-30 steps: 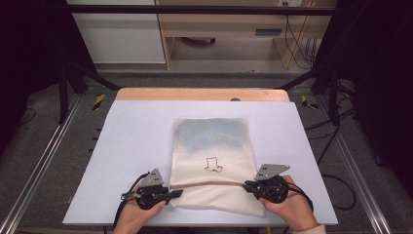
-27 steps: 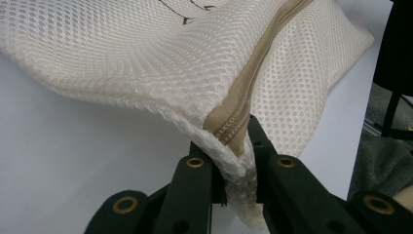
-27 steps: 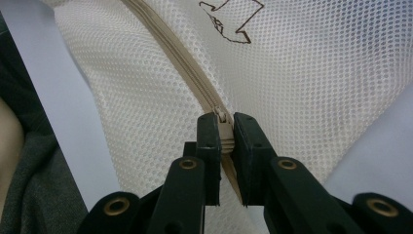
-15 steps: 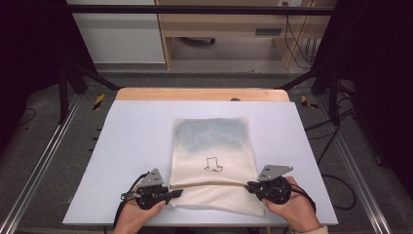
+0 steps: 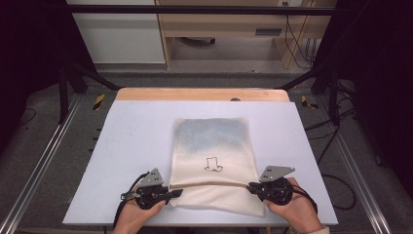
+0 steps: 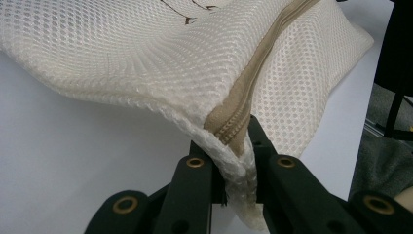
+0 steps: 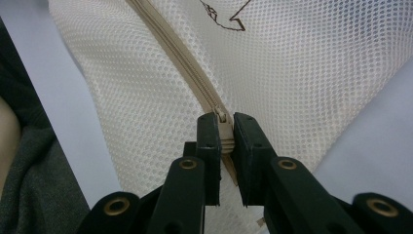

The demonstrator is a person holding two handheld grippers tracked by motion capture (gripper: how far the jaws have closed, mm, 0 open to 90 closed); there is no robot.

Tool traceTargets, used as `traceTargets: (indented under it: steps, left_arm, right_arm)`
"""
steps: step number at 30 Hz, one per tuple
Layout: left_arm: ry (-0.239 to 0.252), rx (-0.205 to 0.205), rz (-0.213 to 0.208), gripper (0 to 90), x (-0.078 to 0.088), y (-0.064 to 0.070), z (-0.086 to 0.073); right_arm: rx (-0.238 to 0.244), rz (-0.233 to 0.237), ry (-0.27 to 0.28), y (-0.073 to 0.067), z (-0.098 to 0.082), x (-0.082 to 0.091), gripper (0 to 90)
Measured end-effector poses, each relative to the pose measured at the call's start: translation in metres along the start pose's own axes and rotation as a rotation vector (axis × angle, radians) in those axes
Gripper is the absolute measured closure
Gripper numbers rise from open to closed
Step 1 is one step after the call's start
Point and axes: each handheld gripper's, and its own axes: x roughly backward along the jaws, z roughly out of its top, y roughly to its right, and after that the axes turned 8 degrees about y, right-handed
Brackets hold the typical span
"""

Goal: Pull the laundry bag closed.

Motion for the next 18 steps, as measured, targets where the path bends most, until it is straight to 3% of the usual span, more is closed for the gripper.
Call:
traceTargets:
  steps: [18]
  left_arm:
    - [-0.001,-0.004,0.004,83.6,0.0006,-0.0003,0.0003]
  right_arm:
    - [-0.002,-0.002,-0.003,0.0011,-0.0035,0.002,82.1]
